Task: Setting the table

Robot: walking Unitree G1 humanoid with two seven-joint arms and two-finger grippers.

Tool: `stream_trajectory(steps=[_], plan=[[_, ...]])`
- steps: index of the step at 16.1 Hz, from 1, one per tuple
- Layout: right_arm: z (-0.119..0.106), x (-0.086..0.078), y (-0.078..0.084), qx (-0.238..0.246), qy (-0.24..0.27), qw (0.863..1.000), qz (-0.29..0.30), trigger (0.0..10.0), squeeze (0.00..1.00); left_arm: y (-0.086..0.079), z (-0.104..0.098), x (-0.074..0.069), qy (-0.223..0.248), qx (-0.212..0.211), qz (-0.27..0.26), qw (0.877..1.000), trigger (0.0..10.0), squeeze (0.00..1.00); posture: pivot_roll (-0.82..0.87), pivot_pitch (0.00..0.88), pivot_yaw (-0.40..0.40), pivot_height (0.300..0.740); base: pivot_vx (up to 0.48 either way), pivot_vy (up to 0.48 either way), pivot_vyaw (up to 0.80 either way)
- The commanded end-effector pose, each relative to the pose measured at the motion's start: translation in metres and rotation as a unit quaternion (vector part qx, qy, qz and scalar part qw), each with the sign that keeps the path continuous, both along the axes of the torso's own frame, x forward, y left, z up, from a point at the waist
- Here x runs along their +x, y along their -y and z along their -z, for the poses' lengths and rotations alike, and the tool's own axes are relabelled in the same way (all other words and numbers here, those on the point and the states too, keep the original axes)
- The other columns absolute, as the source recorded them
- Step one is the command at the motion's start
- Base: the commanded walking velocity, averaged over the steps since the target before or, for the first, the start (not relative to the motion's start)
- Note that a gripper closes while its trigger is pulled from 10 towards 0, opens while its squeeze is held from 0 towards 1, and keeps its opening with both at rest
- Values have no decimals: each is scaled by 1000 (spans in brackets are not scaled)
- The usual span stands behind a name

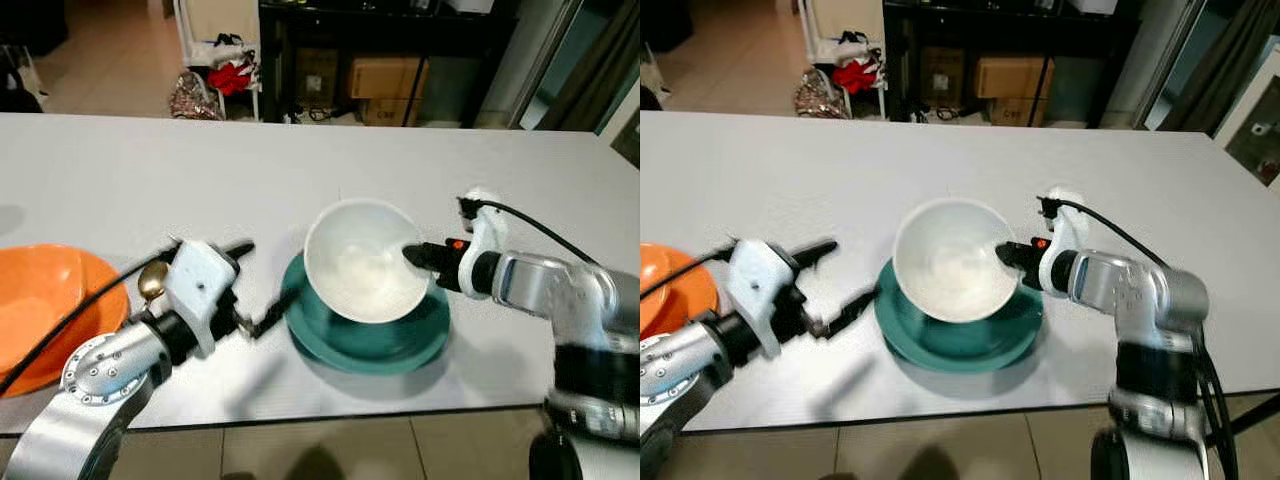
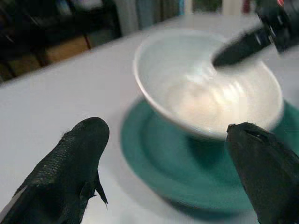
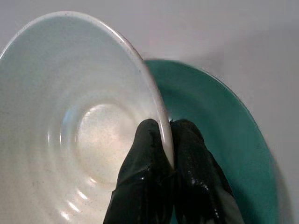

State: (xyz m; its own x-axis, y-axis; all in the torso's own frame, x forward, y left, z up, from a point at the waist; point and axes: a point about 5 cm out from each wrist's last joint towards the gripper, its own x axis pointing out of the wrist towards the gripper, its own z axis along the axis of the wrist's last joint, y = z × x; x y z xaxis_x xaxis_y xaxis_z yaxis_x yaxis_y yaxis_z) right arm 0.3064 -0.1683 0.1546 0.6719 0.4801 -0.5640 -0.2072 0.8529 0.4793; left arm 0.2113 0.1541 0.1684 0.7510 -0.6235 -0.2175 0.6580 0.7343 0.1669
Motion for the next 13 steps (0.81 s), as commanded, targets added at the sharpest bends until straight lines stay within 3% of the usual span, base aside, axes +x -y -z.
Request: stream_trajectory(steps=[1, 7, 8, 9, 10, 13], plan=[[-7, 4, 5, 9, -4, 1000, 9, 10000, 0, 0, 6, -3, -20, 15, 10, 1000, 10000, 0, 77, 0, -54, 740, 0, 0, 0], [19, 4, 2, 8, -78, 997, 18, 10000, 0, 3, 5, -15, -59, 3, 46, 997, 10000, 0, 93, 3, -57, 740, 0, 0, 0], [21, 4, 3, 2, -84, 996, 21, 10000, 141, 4, 5, -17, -66, 2, 53, 996, 10000, 0, 94, 3, -58, 740, 0, 0, 0], [22, 4, 4, -4, -91, 996, 25, 10000, 667, 4, 6, -18, -68, 4, 54, 996, 10000, 0, 93, 4, -58, 740, 0, 0, 0], [23, 5, 4, -2, -95, 995, 27, 10000, 980, 3, 6, -17, -67, 7, 49, 997, 10000, 0, 93, 5, -56, 740, 0, 0, 0], [25, 6, 6, 6, -103, 994, 37, 10000, 1000, 2, 4, -15, -68, 9, 47, 997, 10000, 0, 97, 3, -54, 740, 0, 0, 0]])
